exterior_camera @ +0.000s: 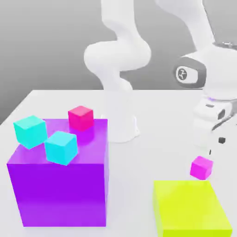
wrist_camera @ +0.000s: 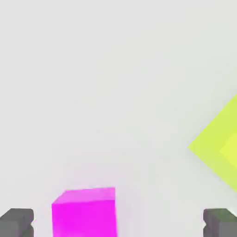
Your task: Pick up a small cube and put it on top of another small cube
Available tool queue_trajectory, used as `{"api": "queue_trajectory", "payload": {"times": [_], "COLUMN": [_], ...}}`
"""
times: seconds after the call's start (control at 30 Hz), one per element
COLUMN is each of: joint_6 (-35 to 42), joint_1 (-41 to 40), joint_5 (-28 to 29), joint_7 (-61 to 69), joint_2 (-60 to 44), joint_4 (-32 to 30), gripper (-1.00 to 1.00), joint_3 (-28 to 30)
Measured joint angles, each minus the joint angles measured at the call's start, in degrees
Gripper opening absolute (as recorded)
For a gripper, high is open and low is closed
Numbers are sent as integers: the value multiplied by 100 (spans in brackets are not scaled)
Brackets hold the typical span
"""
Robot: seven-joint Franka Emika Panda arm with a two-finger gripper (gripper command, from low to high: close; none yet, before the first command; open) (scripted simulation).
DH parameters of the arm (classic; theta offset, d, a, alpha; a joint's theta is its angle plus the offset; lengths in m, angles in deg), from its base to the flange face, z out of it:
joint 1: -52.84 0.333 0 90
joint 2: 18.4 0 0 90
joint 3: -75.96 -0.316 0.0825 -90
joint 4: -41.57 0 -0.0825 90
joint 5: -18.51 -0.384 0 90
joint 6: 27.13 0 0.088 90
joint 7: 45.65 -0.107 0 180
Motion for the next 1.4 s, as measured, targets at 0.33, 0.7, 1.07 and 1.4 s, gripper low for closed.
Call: {"api": "queue_trajectory", "payload": {"times": [0.33, 0.7, 1.07, 1.4], "joint_6": [-960, 269, 2771, 5082], "joint_1": [921, 431, -946, -2563], "joint_5": [1086, -277, -178, 566], "joint_7": [-811, 346, 1867, 2807], "joint_2": [-1234, 261, 2531, 4608], "joint_4": [191, -43, 216, 477], "gripper": [-100, -100, -100, -100], "joint_3": [1137, 623, 2051, 3195]}}
